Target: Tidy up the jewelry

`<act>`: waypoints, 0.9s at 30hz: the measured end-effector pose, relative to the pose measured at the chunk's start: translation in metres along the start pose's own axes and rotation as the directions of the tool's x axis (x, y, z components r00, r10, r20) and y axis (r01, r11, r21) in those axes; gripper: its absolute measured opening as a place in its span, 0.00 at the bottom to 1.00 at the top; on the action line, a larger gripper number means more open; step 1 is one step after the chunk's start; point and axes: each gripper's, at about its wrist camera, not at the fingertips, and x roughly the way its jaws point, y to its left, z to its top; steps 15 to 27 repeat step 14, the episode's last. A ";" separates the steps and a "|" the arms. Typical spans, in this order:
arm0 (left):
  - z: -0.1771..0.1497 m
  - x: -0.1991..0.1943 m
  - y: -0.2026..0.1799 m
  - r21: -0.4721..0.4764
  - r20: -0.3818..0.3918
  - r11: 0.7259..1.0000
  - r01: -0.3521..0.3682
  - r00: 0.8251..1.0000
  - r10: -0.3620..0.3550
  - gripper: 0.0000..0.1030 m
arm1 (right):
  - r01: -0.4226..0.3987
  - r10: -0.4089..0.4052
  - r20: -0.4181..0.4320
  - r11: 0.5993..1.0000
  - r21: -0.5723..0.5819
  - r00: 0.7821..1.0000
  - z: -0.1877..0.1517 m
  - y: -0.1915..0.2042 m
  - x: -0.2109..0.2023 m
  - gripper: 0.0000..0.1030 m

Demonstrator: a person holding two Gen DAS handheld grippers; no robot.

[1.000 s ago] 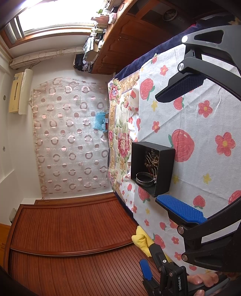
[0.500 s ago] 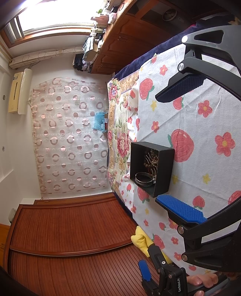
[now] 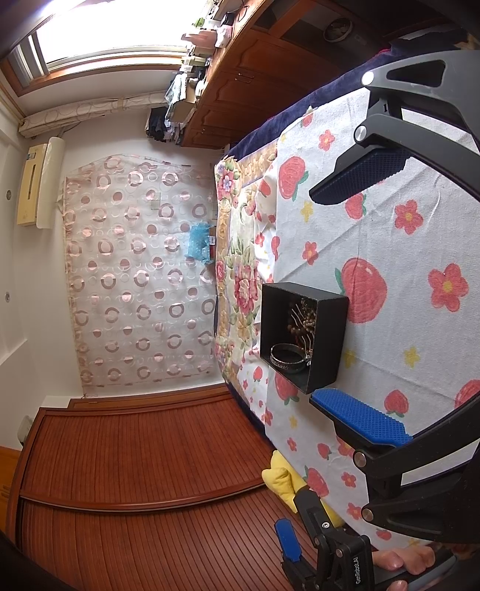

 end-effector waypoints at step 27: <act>0.001 0.001 -0.002 0.001 -0.001 1.000 0.000 1.000 0.000 0.92 | 0.000 0.000 0.000 1.000 0.001 1.000 0.001 0.000 0.000 0.97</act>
